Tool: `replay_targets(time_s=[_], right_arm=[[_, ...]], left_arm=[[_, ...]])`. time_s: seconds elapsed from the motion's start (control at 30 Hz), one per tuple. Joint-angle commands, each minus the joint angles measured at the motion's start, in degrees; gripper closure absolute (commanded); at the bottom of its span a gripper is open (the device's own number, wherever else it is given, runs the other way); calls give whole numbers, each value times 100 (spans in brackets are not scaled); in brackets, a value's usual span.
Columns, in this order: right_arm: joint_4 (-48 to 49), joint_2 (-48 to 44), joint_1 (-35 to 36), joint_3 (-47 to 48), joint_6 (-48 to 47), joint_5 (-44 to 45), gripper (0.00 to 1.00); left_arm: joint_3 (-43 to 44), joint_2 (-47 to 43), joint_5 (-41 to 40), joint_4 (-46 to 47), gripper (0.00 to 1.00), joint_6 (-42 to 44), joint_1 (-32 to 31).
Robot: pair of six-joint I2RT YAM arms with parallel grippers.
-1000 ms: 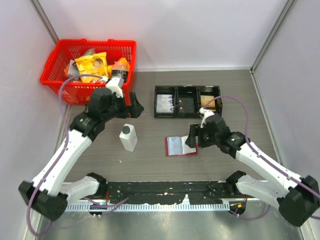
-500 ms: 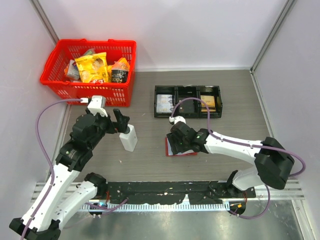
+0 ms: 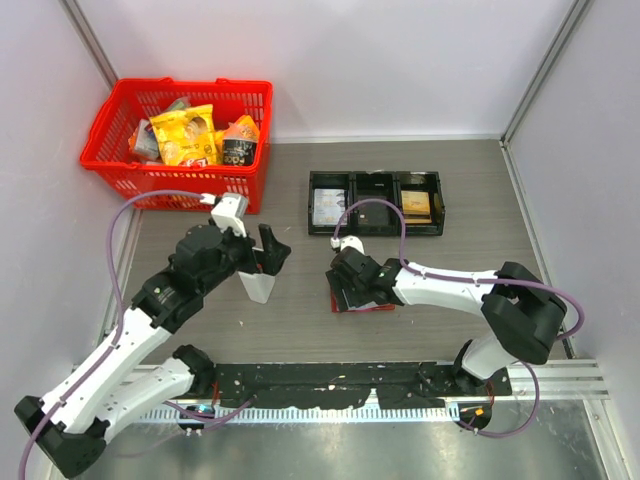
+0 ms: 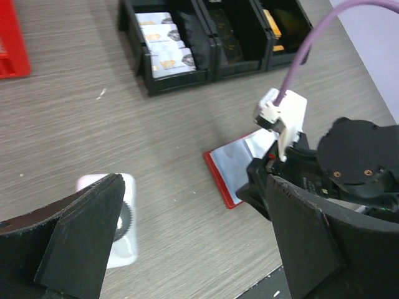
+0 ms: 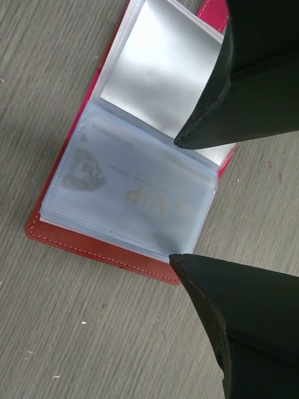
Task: Take the credit cards out of the card holder
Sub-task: Remove the credit card from the card holder.
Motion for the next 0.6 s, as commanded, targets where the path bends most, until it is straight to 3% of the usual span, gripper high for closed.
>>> replay_targets(time_s=[0.0, 0.57], right_arm=[[251, 34, 21, 95, 35, 331, 28], [998, -133, -93, -749, 272, 208, 38]], left_arm=[[227, 158, -325, 524, 0, -164, -469], [332, 975, -1046, 902, 0, -357, -1999]])
